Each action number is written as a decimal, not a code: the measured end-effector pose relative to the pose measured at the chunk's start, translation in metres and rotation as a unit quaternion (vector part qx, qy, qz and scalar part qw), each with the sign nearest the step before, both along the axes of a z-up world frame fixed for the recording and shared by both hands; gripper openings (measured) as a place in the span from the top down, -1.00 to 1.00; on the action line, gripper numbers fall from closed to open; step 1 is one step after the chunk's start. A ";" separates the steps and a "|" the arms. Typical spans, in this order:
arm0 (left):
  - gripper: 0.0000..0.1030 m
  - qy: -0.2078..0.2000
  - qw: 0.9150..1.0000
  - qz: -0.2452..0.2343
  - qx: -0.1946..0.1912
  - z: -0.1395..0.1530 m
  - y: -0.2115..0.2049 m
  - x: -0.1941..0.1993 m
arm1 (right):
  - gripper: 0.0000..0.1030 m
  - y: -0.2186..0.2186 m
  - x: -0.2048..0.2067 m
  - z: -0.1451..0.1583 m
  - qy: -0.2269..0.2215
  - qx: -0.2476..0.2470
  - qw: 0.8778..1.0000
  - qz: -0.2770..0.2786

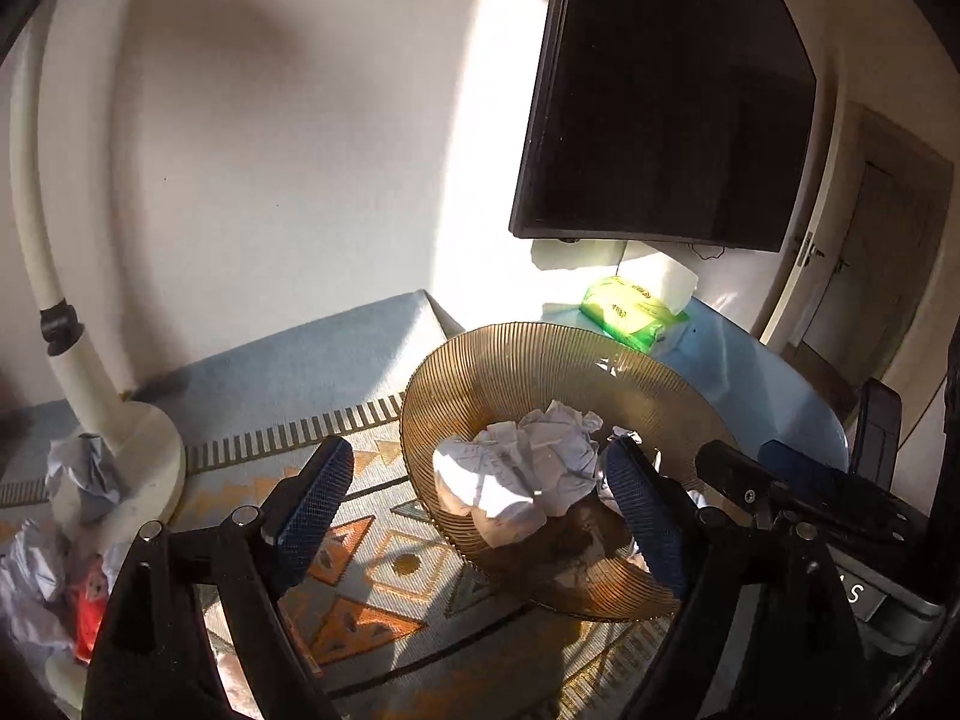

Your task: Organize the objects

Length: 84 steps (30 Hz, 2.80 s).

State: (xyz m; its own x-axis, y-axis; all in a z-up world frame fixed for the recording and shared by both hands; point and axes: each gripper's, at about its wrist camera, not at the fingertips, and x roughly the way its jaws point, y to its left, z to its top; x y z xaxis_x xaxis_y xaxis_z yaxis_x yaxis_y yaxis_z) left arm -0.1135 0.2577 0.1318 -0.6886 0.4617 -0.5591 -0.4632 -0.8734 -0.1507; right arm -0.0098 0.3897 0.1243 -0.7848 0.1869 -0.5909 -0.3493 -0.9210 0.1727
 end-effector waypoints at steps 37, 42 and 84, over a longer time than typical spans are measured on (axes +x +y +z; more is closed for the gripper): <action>-0.91 -0.028 0.981 0.185 -0.047 -0.096 -0.200 0.153 | -0.95 -0.189 0.068 -0.081 0.016 0.021 0.977 0.210; -0.91 -0.030 0.980 0.189 -0.043 -0.096 -0.203 0.152 | -0.96 -0.189 0.068 -0.081 0.017 0.019 0.977 0.212; -0.91 -0.028 0.981 0.190 -0.037 -0.097 -0.208 0.153 | -1.00 -0.187 0.071 -0.079 0.026 0.015 0.979 0.204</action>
